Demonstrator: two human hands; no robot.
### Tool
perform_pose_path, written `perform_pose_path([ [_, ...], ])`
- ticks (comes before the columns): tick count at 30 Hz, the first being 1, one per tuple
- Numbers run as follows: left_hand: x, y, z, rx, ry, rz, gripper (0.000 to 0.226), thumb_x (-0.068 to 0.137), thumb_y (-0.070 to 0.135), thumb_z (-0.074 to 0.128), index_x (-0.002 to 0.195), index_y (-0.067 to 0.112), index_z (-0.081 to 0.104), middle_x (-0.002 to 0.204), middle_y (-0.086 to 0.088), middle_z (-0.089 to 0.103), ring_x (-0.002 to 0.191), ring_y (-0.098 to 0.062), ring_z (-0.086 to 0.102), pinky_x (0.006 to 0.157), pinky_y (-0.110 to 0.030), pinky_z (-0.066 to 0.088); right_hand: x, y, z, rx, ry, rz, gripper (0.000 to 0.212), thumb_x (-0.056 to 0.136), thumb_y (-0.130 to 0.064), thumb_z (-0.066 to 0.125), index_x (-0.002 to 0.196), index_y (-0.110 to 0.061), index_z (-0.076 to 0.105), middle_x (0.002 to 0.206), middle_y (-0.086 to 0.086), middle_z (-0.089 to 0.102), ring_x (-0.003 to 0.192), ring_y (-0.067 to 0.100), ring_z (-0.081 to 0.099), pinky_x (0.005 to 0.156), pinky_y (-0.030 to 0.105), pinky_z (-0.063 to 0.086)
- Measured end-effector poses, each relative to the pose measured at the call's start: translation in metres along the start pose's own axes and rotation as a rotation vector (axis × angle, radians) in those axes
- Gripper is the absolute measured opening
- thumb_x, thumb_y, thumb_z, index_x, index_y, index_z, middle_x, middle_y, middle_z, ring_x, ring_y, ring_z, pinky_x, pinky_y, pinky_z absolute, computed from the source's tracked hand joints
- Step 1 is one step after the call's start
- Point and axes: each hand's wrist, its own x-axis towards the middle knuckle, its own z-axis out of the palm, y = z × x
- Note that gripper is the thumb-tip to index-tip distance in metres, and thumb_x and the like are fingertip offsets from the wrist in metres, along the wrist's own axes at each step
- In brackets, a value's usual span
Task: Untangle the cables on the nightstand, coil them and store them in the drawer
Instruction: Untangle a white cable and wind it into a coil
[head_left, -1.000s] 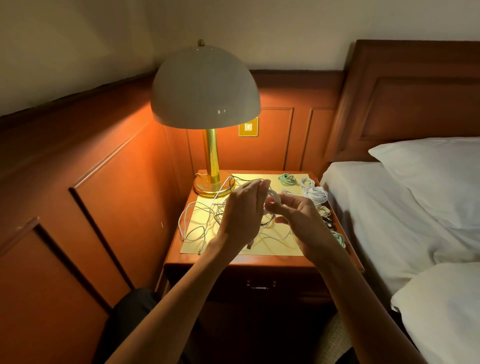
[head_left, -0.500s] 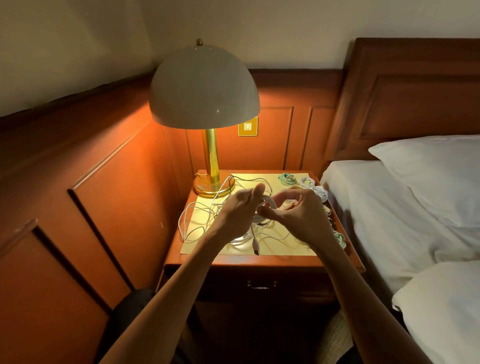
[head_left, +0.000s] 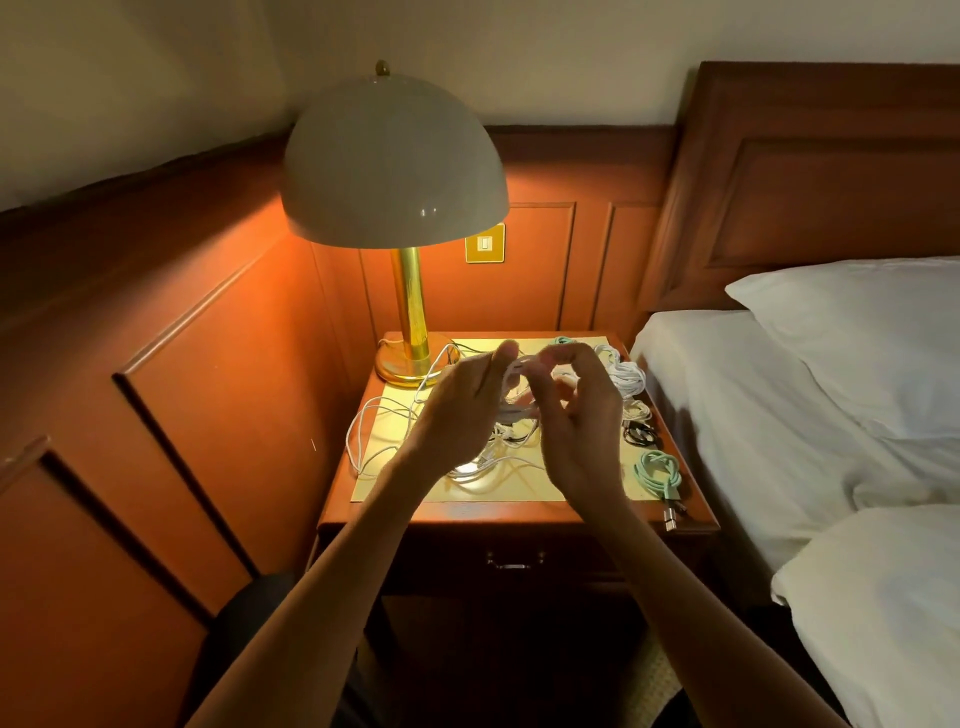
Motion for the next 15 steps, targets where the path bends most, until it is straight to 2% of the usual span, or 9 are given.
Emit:
perform_pose_path([
  [2,-0.001,0.006,0.003,0.105,0.084,0.089,0.042,0.105,0.038,0.037,0.076,0.019,0.060,0.062,0.008,0.057,0.056,0.000,0.058,0.053,-0.013,0.039,-0.004,-0.001,0.010,0.207,0.051,0.242,0.006,0.102,-0.026,0.054,0.098,-0.022,0.058,0.094,-0.002,0.067,0.080,0.018,0.070,0.071,0.054,0.059],
  [3,-0.001,0.008,0.004,0.161,0.120,0.140,0.040,0.106,0.034,0.039,0.073,0.020,0.057,0.059,0.012,0.052,0.052,-0.002,0.055,0.051,-0.013,0.035,-0.003,-0.002,0.013,0.261,0.074,0.329,0.006,0.100,-0.026,0.054,0.096,-0.023,0.058,0.094,-0.001,0.067,0.081,0.018,0.070,0.072,0.057,0.059],
  [5,-0.001,0.006,0.005,0.234,0.158,0.194,0.042,0.107,0.031,0.040,0.070,0.020,0.056,0.056,0.014,0.049,0.049,-0.005,0.052,0.050,-0.017,0.033,0.002,-0.003,0.011,0.167,0.091,0.397,0.007,0.092,-0.028,0.058,0.095,-0.022,0.057,0.088,-0.001,0.066,0.078,0.012,0.068,0.074,0.055,0.058],
  [7,-0.003,-0.002,0.003,0.259,0.147,0.194,0.044,0.108,0.029,0.041,0.069,0.018,0.056,0.055,0.011,0.050,0.049,-0.007,0.051,0.048,-0.015,0.031,0.008,0.000,0.002,-0.040,0.036,0.261,0.021,0.089,-0.024,0.067,0.106,-0.019,0.055,0.083,-0.007,0.064,0.068,0.005,0.066,0.070,0.041,0.059],
  [9,-0.005,-0.008,0.003,0.243,0.102,0.167,0.047,0.108,0.031,0.040,0.067,0.015,0.055,0.054,0.008,0.050,0.048,-0.010,0.049,0.046,-0.017,0.031,0.014,0.002,-0.006,-0.275,-0.068,-0.006,0.036,0.089,-0.019,0.072,0.122,-0.015,0.058,0.081,-0.007,0.067,0.063,0.002,0.064,0.061,0.023,0.056],
  [11,-0.007,-0.006,0.004,0.210,0.049,0.107,0.050,0.108,0.036,0.038,0.064,0.015,0.053,0.054,0.004,0.048,0.047,-0.012,0.043,0.047,-0.027,0.033,0.016,0.007,-0.010,-0.428,-0.083,-0.210,0.025,0.089,-0.014,0.072,0.114,-0.013,0.070,0.088,-0.002,0.072,0.068,0.002,0.063,0.063,0.020,0.054],
  [12,-0.006,-0.003,0.004,0.176,0.028,0.060,0.050,0.107,0.037,0.037,0.063,0.018,0.051,0.054,0.005,0.047,0.046,-0.011,0.041,0.047,-0.026,0.031,0.015,0.009,-0.011,-0.422,-0.040,-0.236,0.016,0.089,-0.011,0.071,0.105,-0.012,0.074,0.090,-0.002,0.074,0.069,0.002,0.063,0.062,0.020,0.054],
  [13,-0.004,0.000,0.003,0.134,0.019,0.016,0.049,0.107,0.037,0.037,0.064,0.021,0.051,0.055,0.007,0.046,0.046,-0.008,0.042,0.047,-0.022,0.029,0.014,0.007,-0.012,-0.342,0.014,-0.186,0.010,0.090,-0.010,0.070,0.098,-0.013,0.075,0.090,-0.003,0.074,0.070,0.003,0.066,0.062,0.019,0.055],
  [15,0.001,0.004,0.001,0.083,0.037,-0.030,0.045,0.107,0.035,0.036,0.070,0.020,0.057,0.058,0.013,0.049,0.047,0.001,0.050,0.046,-0.012,0.030,0.014,-0.001,-0.012,0.011,0.078,0.127,0.009,0.092,-0.008,0.066,0.097,-0.012,0.073,0.086,-0.003,0.075,0.074,0.010,0.073,0.062,0.027,0.060],
])
